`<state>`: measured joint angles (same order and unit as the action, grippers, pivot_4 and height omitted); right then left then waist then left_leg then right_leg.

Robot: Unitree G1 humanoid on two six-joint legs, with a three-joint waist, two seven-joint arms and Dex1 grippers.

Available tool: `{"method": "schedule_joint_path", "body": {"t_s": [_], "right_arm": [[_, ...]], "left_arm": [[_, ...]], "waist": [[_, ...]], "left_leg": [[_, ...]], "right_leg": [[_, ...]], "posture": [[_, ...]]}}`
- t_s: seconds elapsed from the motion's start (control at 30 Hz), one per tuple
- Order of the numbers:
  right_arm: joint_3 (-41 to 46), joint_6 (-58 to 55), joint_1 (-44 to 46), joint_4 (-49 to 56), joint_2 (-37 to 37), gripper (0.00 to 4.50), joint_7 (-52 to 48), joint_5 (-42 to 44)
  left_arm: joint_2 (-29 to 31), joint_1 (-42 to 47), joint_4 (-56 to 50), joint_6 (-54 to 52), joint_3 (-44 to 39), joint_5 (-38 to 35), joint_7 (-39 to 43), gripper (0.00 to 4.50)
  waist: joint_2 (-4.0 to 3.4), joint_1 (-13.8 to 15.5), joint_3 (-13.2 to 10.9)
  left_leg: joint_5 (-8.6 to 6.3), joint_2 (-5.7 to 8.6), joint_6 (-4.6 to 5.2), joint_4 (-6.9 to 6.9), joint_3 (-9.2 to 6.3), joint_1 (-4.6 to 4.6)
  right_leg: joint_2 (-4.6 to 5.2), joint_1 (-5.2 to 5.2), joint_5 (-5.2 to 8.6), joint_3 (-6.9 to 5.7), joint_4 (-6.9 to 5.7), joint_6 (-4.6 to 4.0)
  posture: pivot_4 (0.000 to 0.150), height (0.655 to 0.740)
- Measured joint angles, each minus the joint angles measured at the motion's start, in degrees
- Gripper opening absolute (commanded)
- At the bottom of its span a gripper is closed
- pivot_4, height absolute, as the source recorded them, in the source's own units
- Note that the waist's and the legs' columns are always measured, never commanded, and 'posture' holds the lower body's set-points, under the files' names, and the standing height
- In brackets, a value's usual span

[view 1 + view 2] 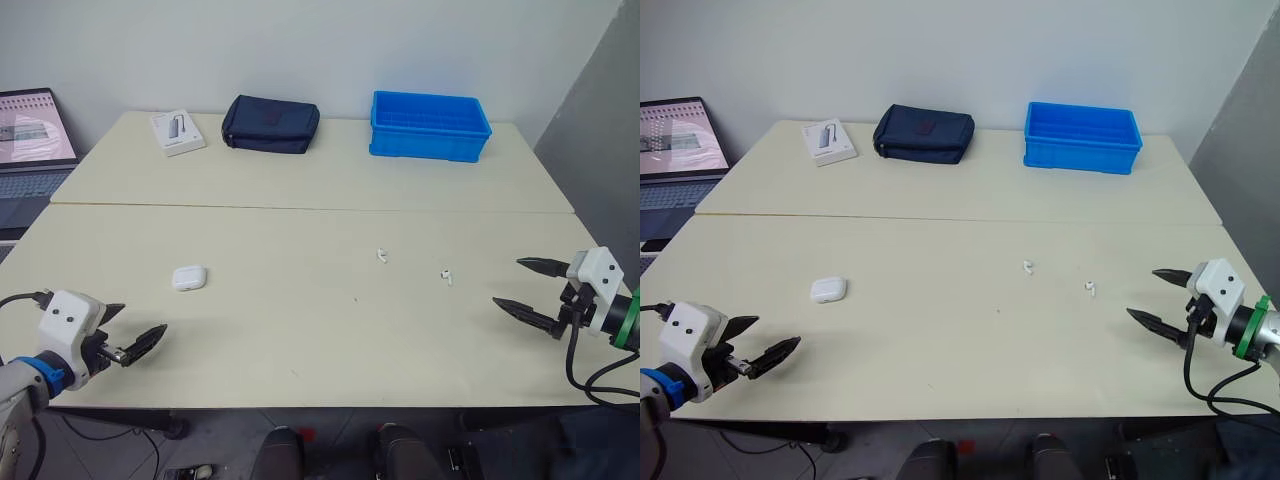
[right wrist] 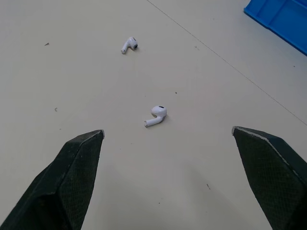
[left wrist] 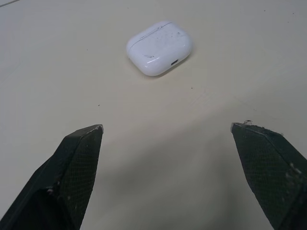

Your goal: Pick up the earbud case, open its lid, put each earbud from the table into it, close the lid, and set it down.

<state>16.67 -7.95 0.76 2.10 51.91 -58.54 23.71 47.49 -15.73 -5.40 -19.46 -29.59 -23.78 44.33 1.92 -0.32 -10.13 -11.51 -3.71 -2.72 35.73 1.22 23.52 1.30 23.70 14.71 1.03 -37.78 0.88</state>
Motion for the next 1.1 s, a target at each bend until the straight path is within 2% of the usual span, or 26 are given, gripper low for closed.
{"method": "schedule_joint_path", "body": {"t_s": [0.4, 0.93, 1.1], "right_arm": [[0.0, -0.3, 0.3, 0.2, -0.3, 4.48, 0.1, -0.3], [0.0, -2.5, 1.7, 4.8, -0.3, 4.48, -3.2, 1.1], [0.0, -2.5, 1.5, 4.8, -0.3, 4.48, -3.7, 0.7]], "left_arm": [[1.1, 3.0, 0.0, -0.1, -1.8, -4.3, 6.4, 4.5], [0.2, 2.8, -1.2, -3.4, -2.3, -6.5, 6.9, 4.5], [-2.2, 2.4, -3.1, -5.0, -2.4, -7.2, 5.3, 4.5]], "waist": [[0.0, 0.0, 0.0], [0.0, 0.0, 0.0], [0.0, 0.0, 0.0]], "left_leg": [[0.0, -0.01, 0.0, 0.01, 0.05, 0.15], [0.0, 0.0, 0.0, 0.08, 0.04, 0.24], [0.0, 0.0, 0.0, 0.13, 0.05, 0.24]], "right_leg": [[-0.04, 0.16, 0.0, 0.02, -0.05, 0.0], [-0.04, 0.23, -0.02, 0.02, -0.12, 0.03], [-0.04, 0.24, -0.02, 0.04, -0.18, 0.03]], "posture": [[0.15, 0.74], [0.15, 0.74], [0.15, 0.74]]}}
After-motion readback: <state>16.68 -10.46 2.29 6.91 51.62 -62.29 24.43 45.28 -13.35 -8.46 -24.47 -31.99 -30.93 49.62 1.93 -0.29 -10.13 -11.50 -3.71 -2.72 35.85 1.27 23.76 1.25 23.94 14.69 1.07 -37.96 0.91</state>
